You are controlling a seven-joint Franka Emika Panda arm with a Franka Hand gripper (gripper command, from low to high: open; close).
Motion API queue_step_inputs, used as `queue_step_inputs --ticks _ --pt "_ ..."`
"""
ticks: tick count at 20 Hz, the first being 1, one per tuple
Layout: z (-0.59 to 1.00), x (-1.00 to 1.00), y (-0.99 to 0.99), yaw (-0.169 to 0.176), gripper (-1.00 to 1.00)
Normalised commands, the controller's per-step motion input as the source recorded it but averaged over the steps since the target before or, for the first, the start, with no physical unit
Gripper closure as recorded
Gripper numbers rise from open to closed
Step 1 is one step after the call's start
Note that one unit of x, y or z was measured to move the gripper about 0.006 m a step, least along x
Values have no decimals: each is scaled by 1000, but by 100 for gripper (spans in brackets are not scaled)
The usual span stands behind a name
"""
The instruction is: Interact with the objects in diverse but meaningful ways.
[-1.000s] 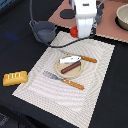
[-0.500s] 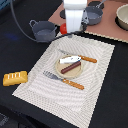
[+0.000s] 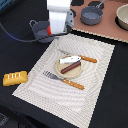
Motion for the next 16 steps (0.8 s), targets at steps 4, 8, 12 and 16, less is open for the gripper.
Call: queue_step_inputs --ticks 4,8,12,16 --pt "-459 -887 -474 -10 100" --pt "-544 -869 -494 -15 100" --pt "-584 -848 -519 -16 100" --pt "-565 -796 -554 -13 100"
